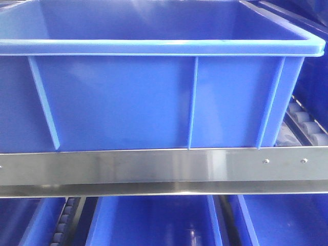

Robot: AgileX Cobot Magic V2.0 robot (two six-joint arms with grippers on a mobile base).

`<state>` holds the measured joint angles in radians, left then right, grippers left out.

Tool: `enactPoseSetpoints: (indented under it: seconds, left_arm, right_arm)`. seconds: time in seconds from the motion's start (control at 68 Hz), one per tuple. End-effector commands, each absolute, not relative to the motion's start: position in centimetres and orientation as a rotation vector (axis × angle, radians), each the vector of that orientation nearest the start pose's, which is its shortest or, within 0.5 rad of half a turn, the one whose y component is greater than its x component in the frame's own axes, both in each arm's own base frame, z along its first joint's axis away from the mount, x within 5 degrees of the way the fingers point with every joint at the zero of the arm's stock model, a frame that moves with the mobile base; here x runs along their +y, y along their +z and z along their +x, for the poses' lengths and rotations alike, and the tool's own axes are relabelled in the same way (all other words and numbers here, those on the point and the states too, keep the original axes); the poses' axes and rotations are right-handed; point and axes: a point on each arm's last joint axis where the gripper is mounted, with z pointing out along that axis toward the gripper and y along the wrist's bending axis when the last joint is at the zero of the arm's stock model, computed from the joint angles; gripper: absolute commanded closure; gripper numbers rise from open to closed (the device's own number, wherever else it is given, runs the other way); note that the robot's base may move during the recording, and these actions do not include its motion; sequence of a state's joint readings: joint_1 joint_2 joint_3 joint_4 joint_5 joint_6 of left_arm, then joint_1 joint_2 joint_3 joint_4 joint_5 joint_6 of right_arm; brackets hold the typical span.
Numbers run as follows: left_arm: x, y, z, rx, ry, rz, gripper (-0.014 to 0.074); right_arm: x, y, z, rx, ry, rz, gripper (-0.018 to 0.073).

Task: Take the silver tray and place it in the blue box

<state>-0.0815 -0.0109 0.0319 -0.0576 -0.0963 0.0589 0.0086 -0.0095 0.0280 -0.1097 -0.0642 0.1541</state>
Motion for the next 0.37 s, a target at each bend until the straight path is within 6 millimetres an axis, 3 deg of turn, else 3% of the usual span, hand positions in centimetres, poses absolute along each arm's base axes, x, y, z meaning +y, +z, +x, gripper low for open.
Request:
enactPoseSetpoints:
  seconds: [0.0, 0.353]
  left_arm:
    - [-0.36, 21.48, 5.35, 1.318, -0.070, 0.045, 0.0689]
    - [-0.36, 21.48, 5.35, 1.318, -0.070, 0.045, 0.0689]
  right_arm:
    - [0.16, 22.50, 5.15, 1.311, 0.041, 0.007, 0.0503]
    - [0.16, 22.50, 5.15, 1.311, 0.041, 0.007, 0.0503]
